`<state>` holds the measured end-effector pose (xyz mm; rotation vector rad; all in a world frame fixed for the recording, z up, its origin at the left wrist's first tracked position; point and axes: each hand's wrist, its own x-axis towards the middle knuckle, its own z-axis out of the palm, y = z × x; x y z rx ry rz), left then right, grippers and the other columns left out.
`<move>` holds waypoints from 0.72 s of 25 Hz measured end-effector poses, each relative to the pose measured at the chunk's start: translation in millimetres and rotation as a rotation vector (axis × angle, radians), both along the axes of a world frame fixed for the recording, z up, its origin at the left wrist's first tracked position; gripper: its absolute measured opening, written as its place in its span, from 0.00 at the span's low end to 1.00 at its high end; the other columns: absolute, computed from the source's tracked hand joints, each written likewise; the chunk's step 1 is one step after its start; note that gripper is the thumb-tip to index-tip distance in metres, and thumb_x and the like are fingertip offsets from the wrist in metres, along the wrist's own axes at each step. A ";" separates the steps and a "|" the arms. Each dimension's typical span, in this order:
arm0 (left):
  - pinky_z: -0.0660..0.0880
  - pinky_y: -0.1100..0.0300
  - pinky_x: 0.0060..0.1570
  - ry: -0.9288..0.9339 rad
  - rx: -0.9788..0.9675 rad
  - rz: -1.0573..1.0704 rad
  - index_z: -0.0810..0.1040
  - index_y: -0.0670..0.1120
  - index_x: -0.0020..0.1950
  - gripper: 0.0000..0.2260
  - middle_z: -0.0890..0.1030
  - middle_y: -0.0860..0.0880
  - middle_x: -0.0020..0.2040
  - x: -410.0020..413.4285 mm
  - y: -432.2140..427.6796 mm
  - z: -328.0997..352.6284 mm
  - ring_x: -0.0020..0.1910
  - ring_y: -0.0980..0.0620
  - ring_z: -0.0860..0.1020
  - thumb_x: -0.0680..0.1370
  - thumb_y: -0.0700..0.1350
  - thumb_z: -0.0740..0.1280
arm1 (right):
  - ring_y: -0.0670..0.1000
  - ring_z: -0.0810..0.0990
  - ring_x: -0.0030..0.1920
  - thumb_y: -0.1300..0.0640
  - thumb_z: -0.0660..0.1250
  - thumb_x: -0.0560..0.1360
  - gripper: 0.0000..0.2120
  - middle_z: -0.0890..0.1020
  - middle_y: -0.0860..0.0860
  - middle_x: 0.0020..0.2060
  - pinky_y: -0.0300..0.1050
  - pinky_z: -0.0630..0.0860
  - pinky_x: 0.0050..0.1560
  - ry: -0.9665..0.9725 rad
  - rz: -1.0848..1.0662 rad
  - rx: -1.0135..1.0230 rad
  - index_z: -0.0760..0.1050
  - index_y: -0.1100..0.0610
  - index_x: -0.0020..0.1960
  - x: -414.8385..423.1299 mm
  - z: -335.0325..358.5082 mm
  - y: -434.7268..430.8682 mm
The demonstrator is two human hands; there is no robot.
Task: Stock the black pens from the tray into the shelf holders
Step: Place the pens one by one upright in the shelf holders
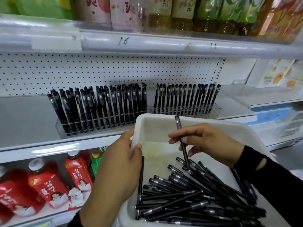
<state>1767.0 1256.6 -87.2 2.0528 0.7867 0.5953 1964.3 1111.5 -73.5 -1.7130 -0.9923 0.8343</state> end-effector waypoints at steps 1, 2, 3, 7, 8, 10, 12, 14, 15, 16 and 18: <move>0.71 0.66 0.37 0.001 -0.002 0.003 0.73 0.60 0.66 0.14 0.80 0.62 0.44 -0.1 0.1 -0.3 0.42 0.61 0.79 0.82 0.48 0.61 | 0.51 0.82 0.45 0.70 0.62 0.80 0.11 0.86 0.54 0.51 0.42 0.79 0.40 -0.042 -0.016 0.019 0.82 0.59 0.53 0.8 1.2 1.3; 0.70 0.68 0.37 0.002 -0.003 0.005 0.73 0.60 0.66 0.14 0.79 0.62 0.45 -0.4 0.2 -0.6 0.42 0.62 0.78 0.82 0.48 0.61 | 0.52 0.83 0.45 0.69 0.64 0.79 0.07 0.86 0.55 0.50 0.42 0.79 0.39 -0.069 -0.044 0.051 0.79 0.60 0.50 1.7 5.1 3.4; 0.69 0.69 0.37 0.007 -0.005 0.004 0.72 0.61 0.66 0.14 0.80 0.62 0.45 -0.5 0.2 -0.9 0.43 0.62 0.78 0.82 0.48 0.61 | 0.54 0.84 0.45 0.69 0.65 0.78 0.05 0.86 0.57 0.49 0.43 0.80 0.39 -0.071 -0.081 0.097 0.75 0.60 0.48 3.0 12.1 6.6; 0.73 0.65 0.41 0.021 0.012 -0.019 0.71 0.62 0.68 0.15 0.80 0.61 0.49 -1.4 -3.5 -0.9 0.45 0.61 0.78 0.82 0.48 0.60 | 0.58 0.86 0.45 0.67 0.67 0.78 0.12 0.86 0.58 0.49 0.46 0.83 0.42 -0.037 -0.228 0.251 0.66 0.58 0.55 12.9 48.0 34.4; 0.75 0.62 0.43 0.018 0.017 -0.023 0.71 0.61 0.68 0.15 0.80 0.61 0.49 -1.6 -4.3 -1.1 0.45 0.61 0.79 0.82 0.48 0.60 | 0.56 0.87 0.46 0.65 0.68 0.77 0.15 0.86 0.58 0.49 0.48 0.84 0.45 -0.070 -0.266 0.257 0.66 0.59 0.59 17.9 52.9 45.5; 0.77 0.59 0.47 0.006 0.014 -0.023 0.72 0.60 0.66 0.14 0.81 0.61 0.50 -1.1 -4.0 -2.4 0.46 0.61 0.79 0.82 0.48 0.61 | 0.52 0.87 0.47 0.62 0.69 0.77 0.16 0.86 0.56 0.48 0.46 0.84 0.48 -0.177 -0.356 0.269 0.71 0.59 0.63 28.2 55.4 71.5; 0.76 0.63 0.46 0.002 0.002 -0.017 0.72 0.61 0.65 0.13 0.81 0.61 0.49 0.4 -3.6 -3.1 0.45 0.62 0.78 0.82 0.47 0.61 | 0.49 0.86 0.48 0.62 0.69 0.78 0.08 0.86 0.53 0.49 0.42 0.83 0.49 -0.280 -0.437 0.272 0.77 0.59 0.57 38.1 50.5 99.0; 0.74 0.69 0.44 0.002 -0.007 -0.012 0.72 0.61 0.63 0.13 0.81 0.62 0.48 0.6 -4.2 -1.8 0.45 0.63 0.78 0.82 0.47 0.61 | 0.51 0.85 0.49 0.63 0.69 0.78 0.03 0.85 0.52 0.47 0.44 0.83 0.51 -0.332 -0.460 0.261 0.80 0.57 0.51 49.0 39.6 121.1; 0.74 0.68 0.44 0.000 -0.011 -0.012 0.73 0.61 0.63 0.13 0.81 0.62 0.49 0.6 -3.7 -1.7 0.46 0.63 0.78 0.82 0.47 0.61 | 0.53 0.85 0.49 0.63 0.69 0.78 0.03 0.84 0.51 0.46 0.48 0.83 0.51 -0.354 -0.465 0.244 0.81 0.57 0.49 56.0 32.5 130.7; 0.74 0.67 0.45 -0.002 -0.011 -0.014 0.73 0.61 0.63 0.12 0.81 0.61 0.49 0.7 -3.0 -2.0 0.46 0.63 0.78 0.82 0.48 0.61 | 0.55 0.85 0.48 0.62 0.69 0.78 0.02 0.84 0.52 0.44 0.52 0.83 0.52 -0.392 -0.461 0.213 0.80 0.57 0.48 62.1 26.3 138.0; 0.76 0.63 0.47 0.004 -0.009 -0.016 0.73 0.61 0.63 0.12 0.81 0.61 0.49 0.5 -1.4 -3.1 0.47 0.62 0.78 0.82 0.48 0.61 | 0.57 0.85 0.47 0.61 0.69 0.78 0.02 0.84 0.55 0.44 0.56 0.82 0.53 -0.483 -0.454 0.137 0.79 0.57 0.47 71.2 15.3 149.1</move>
